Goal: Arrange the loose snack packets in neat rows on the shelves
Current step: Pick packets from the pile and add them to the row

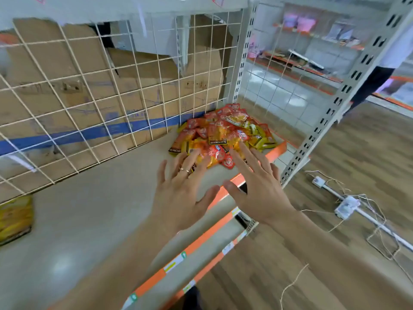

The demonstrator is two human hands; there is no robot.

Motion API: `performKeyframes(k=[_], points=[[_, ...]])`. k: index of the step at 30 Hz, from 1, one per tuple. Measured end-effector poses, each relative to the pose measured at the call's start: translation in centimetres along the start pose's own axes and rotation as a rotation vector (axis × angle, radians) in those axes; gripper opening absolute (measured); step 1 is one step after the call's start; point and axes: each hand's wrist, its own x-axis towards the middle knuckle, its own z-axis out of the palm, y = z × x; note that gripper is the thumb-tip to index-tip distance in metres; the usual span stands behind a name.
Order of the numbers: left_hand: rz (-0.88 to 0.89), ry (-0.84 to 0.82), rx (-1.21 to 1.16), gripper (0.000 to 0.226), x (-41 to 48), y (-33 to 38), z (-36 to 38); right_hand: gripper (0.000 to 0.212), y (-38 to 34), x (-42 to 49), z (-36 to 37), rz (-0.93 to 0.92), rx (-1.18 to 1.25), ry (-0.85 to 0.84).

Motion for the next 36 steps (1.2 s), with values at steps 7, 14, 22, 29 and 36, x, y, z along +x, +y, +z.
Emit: performKeyframes(k=[7, 14, 22, 29, 36], points=[[0.021, 0.034, -0.040, 0.066, 7.6, -0.7, 2.8, 0.071, 3.7, 5.8, -0.1, 0.059, -0.007, -0.024], [0.027, -0.072, -0.120, 0.071, 13.2, -0.4, 5.8, 0.071, 7.2, 9.4, 0.5, 0.158, 0.040, -0.046], [0.029, -0.090, -0.114, 0.066, 17.7, 1.5, 9.0, 0.067, 12.7, 14.6, 1.5, 0.238, 0.069, -0.079], [-0.029, -0.175, -0.080, 0.064, 23.7, 4.8, 12.3, 0.050, 18.5, 19.5, 2.2, 0.322, 0.115, -0.124], [-0.041, -0.234, -0.002, 0.060, 27.6, 7.5, 15.6, 0.039, 21.4, 21.6, 3.7, 0.415, -0.074, -0.411]])
